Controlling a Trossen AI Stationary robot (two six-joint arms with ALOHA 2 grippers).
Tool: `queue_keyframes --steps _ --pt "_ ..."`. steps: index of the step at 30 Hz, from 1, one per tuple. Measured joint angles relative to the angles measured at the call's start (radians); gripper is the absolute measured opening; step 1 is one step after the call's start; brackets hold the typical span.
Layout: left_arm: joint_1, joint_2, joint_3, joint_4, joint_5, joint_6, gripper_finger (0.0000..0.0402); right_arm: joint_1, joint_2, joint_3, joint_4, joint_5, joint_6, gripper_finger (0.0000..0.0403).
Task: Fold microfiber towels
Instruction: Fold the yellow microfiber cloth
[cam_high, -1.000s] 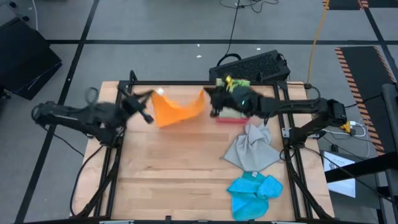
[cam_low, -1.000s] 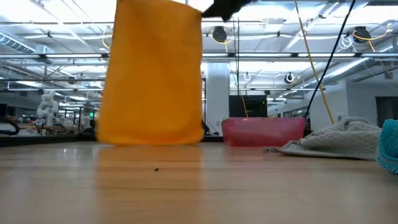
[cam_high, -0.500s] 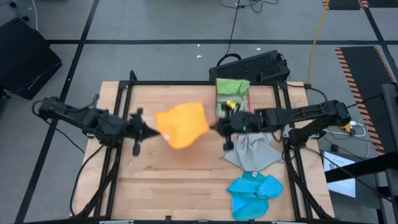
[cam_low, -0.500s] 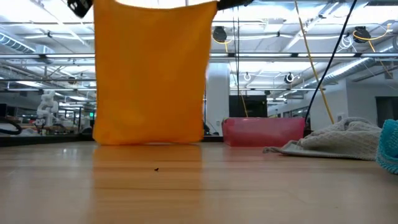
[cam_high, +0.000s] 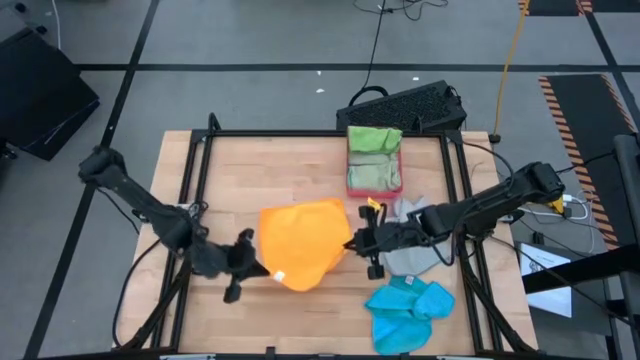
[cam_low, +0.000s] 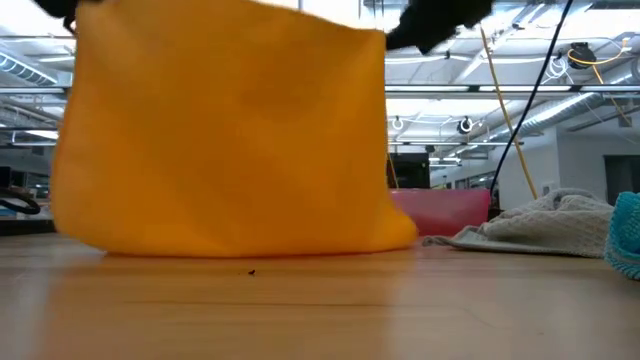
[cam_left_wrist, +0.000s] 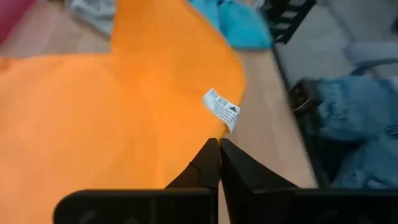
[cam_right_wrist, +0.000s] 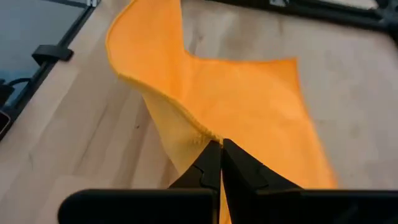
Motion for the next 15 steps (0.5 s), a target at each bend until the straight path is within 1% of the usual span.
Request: queue_keyframes --steps 4,8,11,15 --pt "-0.026 0.086 0.0 -0.005 -0.078 -0.048 0.0004 0.013 0.0 -0.101 0.078 0.0 0.069 0.0" --pt "-0.03 0.142 0.0 -0.005 -0.163 -0.077 0.0012 0.015 0.0 -0.176 0.131 0.0 0.1 0.0" --pt "-0.025 0.156 0.0 -0.022 -0.249 -0.078 0.0012 -0.005 0.0 -0.216 0.189 0.0 0.082 0.0" --pt "-0.005 0.153 0.0 -0.097 -0.394 -0.105 0.0005 -0.06 0.0 -0.224 0.236 0.022 0.047 0.0"
